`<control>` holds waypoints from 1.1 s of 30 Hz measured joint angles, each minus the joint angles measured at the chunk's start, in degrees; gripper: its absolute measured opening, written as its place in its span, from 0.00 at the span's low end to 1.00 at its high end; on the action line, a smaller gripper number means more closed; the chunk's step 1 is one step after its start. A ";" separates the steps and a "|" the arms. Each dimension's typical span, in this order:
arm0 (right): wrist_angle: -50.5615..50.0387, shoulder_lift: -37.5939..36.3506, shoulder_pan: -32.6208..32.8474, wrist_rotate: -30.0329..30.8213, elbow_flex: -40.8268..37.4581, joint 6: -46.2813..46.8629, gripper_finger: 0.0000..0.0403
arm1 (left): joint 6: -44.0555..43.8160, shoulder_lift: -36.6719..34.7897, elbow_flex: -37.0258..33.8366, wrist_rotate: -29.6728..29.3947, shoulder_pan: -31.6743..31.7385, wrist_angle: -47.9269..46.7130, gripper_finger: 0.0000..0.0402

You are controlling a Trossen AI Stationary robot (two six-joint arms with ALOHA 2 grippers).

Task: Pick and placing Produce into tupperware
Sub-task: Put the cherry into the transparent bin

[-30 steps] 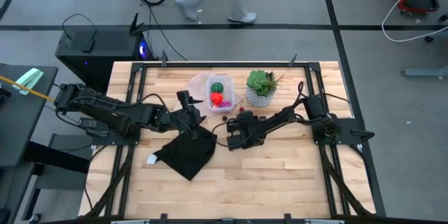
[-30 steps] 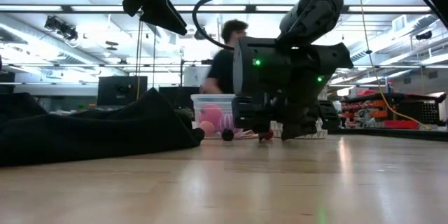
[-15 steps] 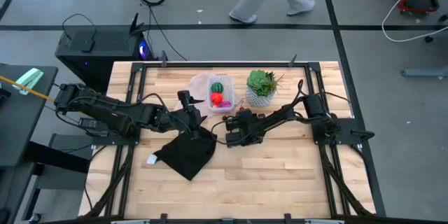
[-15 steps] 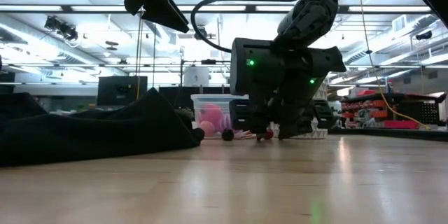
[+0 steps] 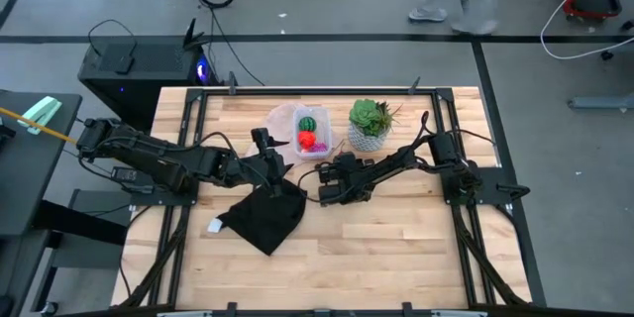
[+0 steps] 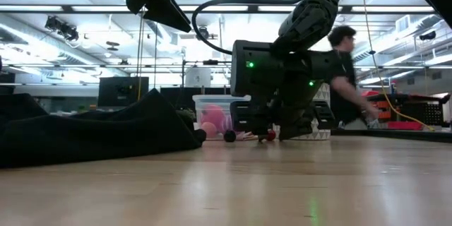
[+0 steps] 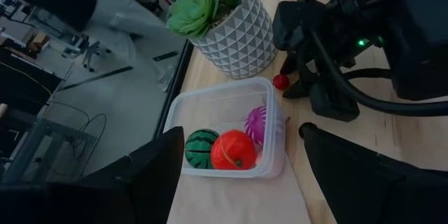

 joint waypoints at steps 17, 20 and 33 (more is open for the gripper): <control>0.07 0.07 -0.42 0.25 0.00 -0.01 0.32 | -1.20 0.00 0.00 0.02 -0.02 0.01 0.75; 0.09 0.07 -0.42 0.30 0.00 0.00 0.27 | -1.20 0.00 0.00 0.01 -0.02 -0.01 0.75; -3.98 0.28 0.29 -0.26 2.71 -1.59 0.23 | -1.09 0.00 0.00 0.02 -0.02 -0.03 0.75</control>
